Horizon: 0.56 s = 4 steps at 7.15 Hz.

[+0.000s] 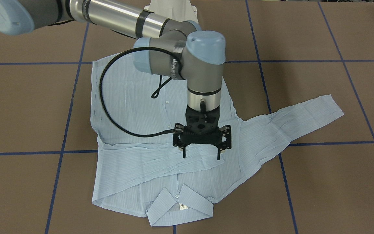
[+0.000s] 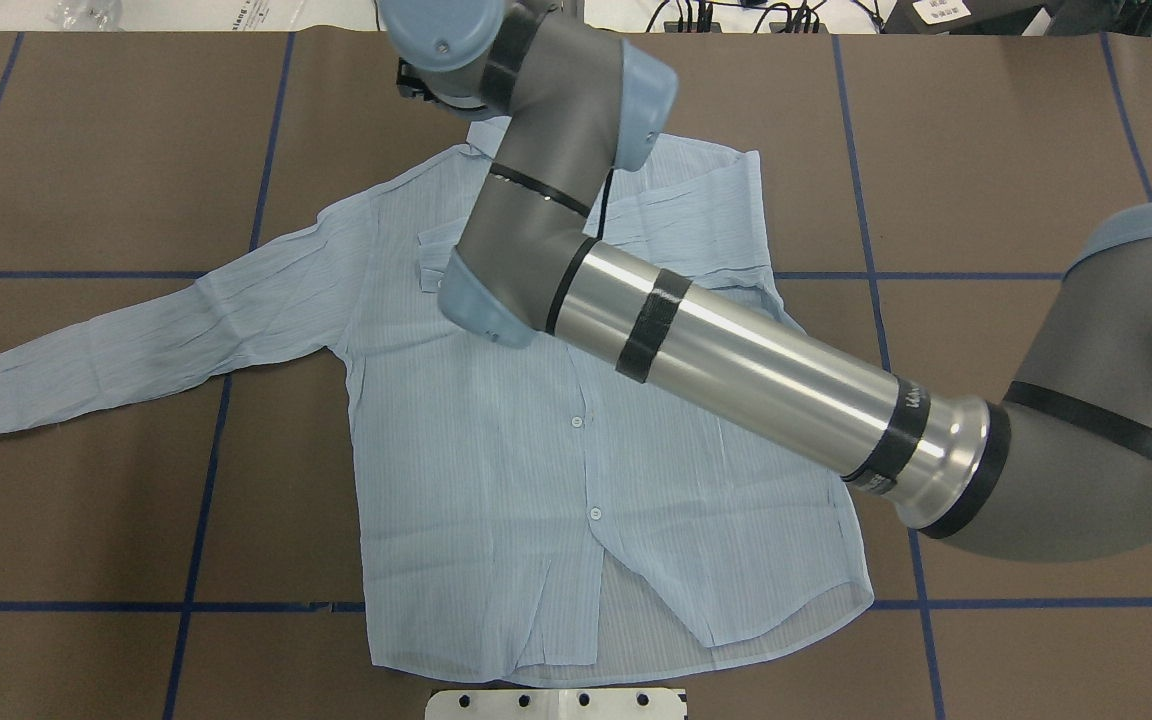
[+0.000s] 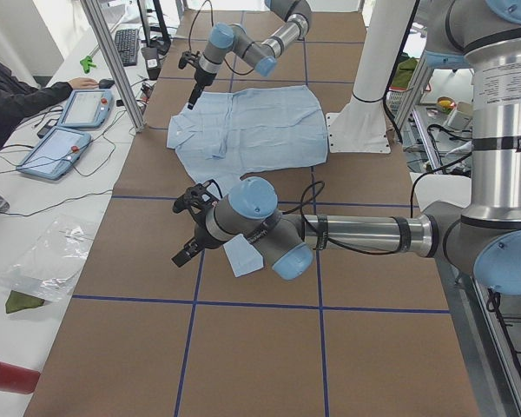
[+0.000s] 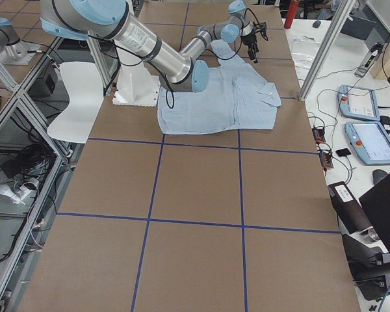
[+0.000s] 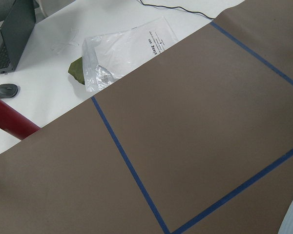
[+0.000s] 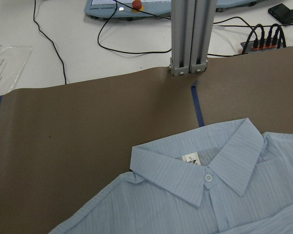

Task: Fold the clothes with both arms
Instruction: 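Release the sleeve on the shirt and raise the right gripper away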

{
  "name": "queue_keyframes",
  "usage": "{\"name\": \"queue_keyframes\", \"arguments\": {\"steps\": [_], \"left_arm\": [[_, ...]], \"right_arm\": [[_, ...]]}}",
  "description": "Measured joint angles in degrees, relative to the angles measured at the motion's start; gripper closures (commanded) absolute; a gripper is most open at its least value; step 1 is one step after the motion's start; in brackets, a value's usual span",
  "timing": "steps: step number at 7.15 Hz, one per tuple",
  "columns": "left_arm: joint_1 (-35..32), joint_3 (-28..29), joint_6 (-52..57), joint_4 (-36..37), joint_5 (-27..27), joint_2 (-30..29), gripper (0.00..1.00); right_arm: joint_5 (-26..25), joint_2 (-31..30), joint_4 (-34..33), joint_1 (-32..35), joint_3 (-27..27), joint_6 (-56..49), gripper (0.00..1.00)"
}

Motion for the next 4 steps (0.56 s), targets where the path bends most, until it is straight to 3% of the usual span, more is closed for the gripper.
{"name": "queue_keyframes", "arguments": {"steps": [2,4], "left_arm": [[4.37,0.97,-4.03,-2.49,-0.01,0.27,0.00],[11.68,3.28,-15.01,-9.58,0.48,0.58,0.00]], "right_arm": [[10.55,-12.21,-5.05,8.17,15.36,-11.33,0.00],[21.46,-26.17,-6.78,19.21,28.95,-26.54,0.00]]}}
